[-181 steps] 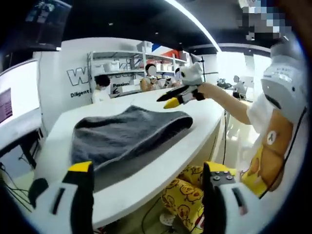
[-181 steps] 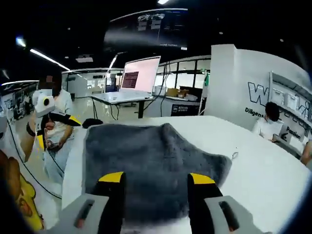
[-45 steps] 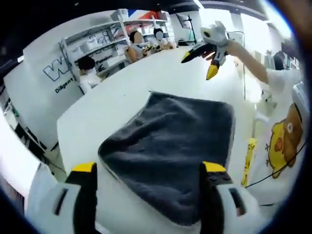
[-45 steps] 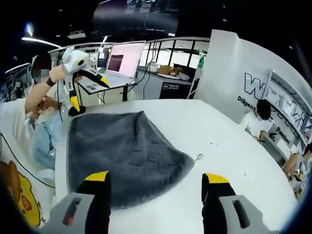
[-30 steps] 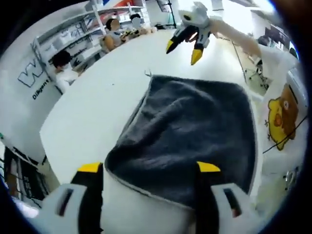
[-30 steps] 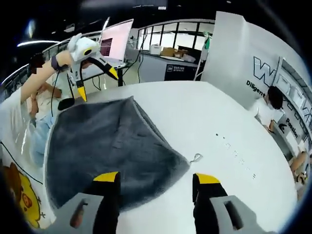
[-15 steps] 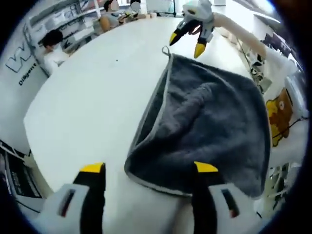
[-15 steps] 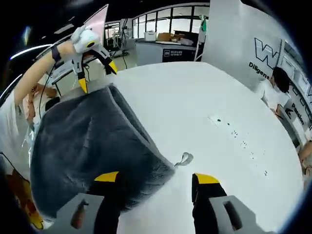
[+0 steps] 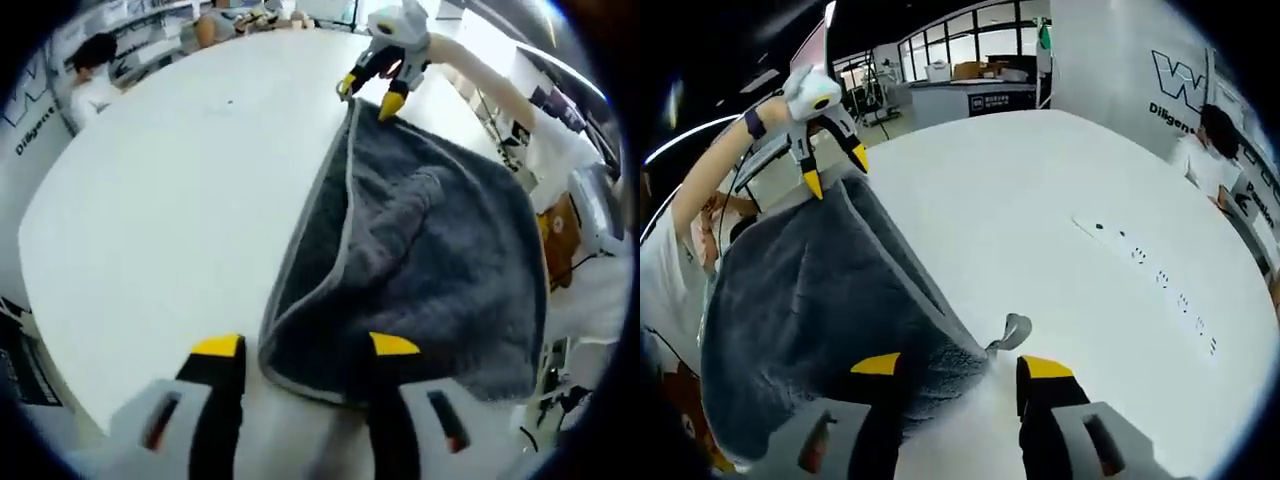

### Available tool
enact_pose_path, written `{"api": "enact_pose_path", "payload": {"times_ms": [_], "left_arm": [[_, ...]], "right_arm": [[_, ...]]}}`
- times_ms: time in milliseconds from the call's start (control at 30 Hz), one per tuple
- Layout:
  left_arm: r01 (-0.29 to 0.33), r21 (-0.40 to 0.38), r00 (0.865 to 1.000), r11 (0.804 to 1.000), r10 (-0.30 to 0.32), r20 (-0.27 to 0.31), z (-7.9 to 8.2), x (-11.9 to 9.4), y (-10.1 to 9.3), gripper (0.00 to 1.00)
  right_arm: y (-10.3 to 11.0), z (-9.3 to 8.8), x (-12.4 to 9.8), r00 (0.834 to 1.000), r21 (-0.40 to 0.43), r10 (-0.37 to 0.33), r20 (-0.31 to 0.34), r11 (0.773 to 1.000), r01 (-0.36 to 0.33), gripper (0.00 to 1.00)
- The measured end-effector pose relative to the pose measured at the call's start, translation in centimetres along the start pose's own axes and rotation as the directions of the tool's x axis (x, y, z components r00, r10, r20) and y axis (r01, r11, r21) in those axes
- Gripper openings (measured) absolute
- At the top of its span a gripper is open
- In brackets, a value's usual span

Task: Fold the towel on the table until its edges align and the towel forms a compact rectangular stack.

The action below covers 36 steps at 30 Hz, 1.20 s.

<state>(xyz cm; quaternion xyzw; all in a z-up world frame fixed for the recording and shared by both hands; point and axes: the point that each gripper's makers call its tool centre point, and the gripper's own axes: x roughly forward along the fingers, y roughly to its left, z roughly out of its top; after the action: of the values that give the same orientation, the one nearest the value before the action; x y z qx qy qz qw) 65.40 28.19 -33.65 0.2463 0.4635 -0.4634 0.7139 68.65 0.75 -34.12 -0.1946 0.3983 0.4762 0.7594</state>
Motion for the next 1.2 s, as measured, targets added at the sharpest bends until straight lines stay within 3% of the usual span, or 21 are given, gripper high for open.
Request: {"api": "enact_pose_path", "payload": {"times_ms": [200, 533, 667, 733, 933, 1067, 1200], "left_arm": [[0.008, -0.030, 1.000, 1.000, -0.008, 0.003, -0.2, 0.3, 0.1, 0.37], [0.019, -0.042, 1.000, 0.999, -0.020, -0.019, -0.3, 1.3, 0.8, 0.31], [0.028, -0.037, 0.999, 0.999, -0.029, -0.017, -0.2, 1.2, 0.7, 0.19], [0.027, -0.037, 1.000, 0.999, -0.028, -0.014, 0.0, 0.9, 0.4, 0.11], [-0.015, -0.026, 1.000, 1.000, 0.015, 0.011, 0.5, -0.4, -0.1, 0.07], [-0.056, 0.009, 0.995, 0.998, 0.056, 0.078, 2.1, -2.0, -0.8, 0.07], [-0.146, 0.073, 0.978, 0.987, 0.133, 0.162, 5.2, -4.9, -1.9, 0.07]], "right_arm": [[0.1, 0.0, 0.7, 1.000, -0.001, 0.014, -0.003, 1.000, -0.014, 0.40], [-0.4, 0.3, 1.7, 1.000, 0.011, 0.029, 0.005, 1.000, -0.029, 0.30], [-0.7, 0.9, 1.1, 0.999, 0.005, 0.029, 0.044, 1.000, -0.030, 0.19], [-0.6, 1.0, 0.6, 0.997, 0.002, 0.036, 0.063, 0.999, -0.036, 0.13], [-0.3, 1.3, -2.1, 0.989, -0.005, 0.039, 0.143, 0.999, -0.038, 0.07], [0.2, 1.6, -5.1, 0.974, -0.005, 0.047, 0.221, 0.999, -0.047, 0.06], [0.4, 2.0, -8.6, 0.961, -0.031, 0.012, 0.275, 1.000, -0.003, 0.06]]}}
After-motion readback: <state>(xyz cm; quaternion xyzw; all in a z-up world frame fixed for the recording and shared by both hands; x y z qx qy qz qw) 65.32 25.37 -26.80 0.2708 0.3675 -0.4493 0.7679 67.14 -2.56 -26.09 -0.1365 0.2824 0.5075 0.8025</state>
